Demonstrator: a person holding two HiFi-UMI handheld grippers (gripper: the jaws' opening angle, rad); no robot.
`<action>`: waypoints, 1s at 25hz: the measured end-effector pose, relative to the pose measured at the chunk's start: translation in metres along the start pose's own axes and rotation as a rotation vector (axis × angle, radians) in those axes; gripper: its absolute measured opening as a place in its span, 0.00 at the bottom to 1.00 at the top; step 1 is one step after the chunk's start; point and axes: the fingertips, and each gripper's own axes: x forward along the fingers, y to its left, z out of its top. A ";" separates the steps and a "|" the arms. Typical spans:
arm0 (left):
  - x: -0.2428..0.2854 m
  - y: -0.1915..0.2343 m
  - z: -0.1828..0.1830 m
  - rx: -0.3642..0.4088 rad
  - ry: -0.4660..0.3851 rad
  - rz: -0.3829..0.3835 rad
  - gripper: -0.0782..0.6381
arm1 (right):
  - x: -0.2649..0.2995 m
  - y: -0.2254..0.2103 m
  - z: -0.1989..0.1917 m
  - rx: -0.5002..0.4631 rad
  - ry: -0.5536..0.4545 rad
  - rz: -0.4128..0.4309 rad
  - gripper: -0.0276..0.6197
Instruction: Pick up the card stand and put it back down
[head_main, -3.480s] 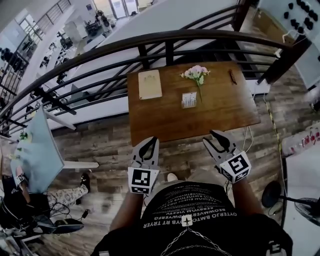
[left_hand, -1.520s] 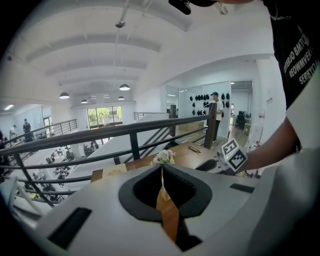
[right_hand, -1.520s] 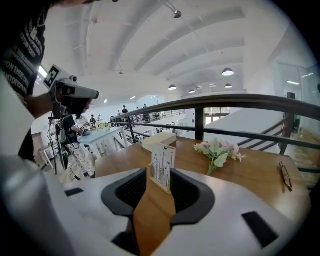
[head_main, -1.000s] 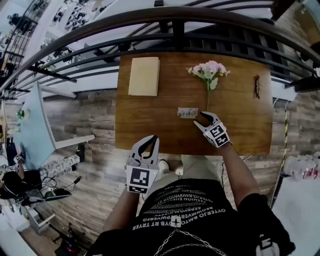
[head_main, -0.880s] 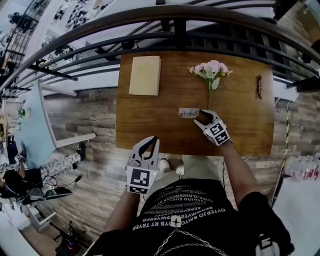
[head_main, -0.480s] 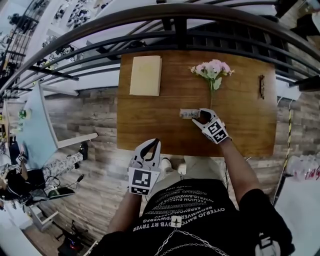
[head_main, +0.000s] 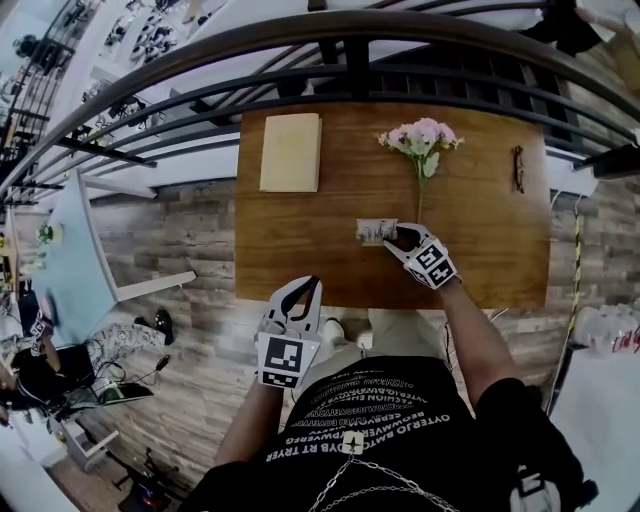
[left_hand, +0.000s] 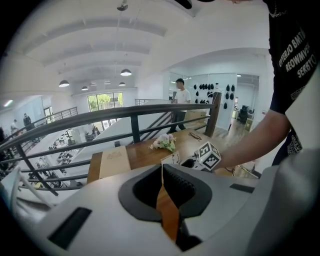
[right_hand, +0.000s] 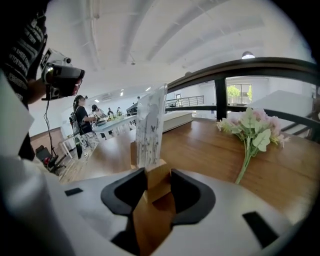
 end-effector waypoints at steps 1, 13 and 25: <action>-0.002 -0.001 -0.001 0.003 0.001 -0.004 0.16 | -0.001 0.000 0.000 0.022 -0.008 -0.005 0.30; -0.027 0.002 -0.007 0.035 -0.014 -0.014 0.16 | -0.020 0.014 -0.009 0.228 -0.078 -0.046 0.30; -0.050 0.012 -0.004 0.046 -0.030 0.004 0.16 | -0.039 0.020 0.017 0.262 -0.159 -0.071 0.29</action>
